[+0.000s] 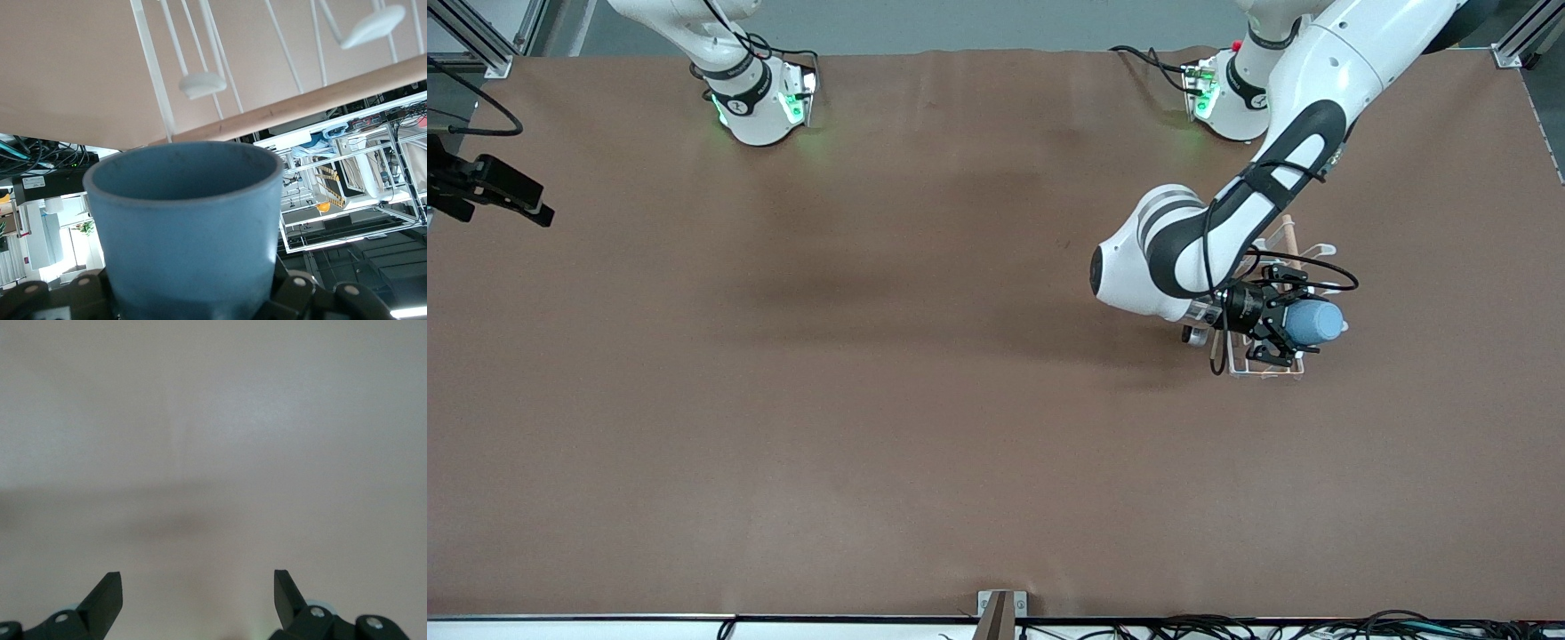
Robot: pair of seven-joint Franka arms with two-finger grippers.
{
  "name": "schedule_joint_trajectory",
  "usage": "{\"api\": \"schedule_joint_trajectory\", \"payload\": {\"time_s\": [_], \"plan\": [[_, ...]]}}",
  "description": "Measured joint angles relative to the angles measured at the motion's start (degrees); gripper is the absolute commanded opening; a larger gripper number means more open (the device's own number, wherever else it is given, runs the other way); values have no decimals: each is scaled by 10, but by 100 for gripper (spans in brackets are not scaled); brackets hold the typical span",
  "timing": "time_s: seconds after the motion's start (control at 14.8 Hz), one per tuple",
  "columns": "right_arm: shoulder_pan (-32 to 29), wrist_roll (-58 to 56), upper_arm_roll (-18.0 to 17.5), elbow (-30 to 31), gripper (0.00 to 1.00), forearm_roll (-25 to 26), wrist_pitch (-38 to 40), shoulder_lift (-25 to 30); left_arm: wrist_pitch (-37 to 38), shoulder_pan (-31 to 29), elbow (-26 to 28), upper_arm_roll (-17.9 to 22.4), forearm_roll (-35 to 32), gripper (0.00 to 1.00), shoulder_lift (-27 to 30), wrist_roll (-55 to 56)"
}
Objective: Hang cup on cup holder
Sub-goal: 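Lower the cup onto a white hook with the left gripper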
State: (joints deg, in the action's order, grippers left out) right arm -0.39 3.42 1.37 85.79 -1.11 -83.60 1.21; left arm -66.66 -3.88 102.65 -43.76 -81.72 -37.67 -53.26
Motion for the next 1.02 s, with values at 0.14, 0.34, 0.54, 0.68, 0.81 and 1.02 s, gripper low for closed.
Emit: {"api": "schedule_joint_trajectory", "payload": {"time_s": [0.14, 0.34, 0.54, 0.68, 0.81, 1.02], "plan": [[0, -3, 0, 0, 100, 0, 0, 0, 0, 0, 1, 0, 0, 45, -5, 14], [0, -21, 1, 0, 100, 1, -1, 0, 1, 0, 2, 0, -3, 46, -15, 30], [0, -42, 3, 0, 100, 4, -11, 0, 13, 0, 3, 0, -3, 46, -23, 52], [0, -47, 4, 1, 100, 5, -13, 0, 15, 0, 6, 1, -3, 46, -29, 70], [0, -49, 4, 2, 100, 5, -13, 0, 15, 0, 10, 1, -3, 47, -35, 85], [0, -50, 4, 3, 100, 6, -12, 0, 16, 0, 12, 1, -3, 100, -39, 95]]}}
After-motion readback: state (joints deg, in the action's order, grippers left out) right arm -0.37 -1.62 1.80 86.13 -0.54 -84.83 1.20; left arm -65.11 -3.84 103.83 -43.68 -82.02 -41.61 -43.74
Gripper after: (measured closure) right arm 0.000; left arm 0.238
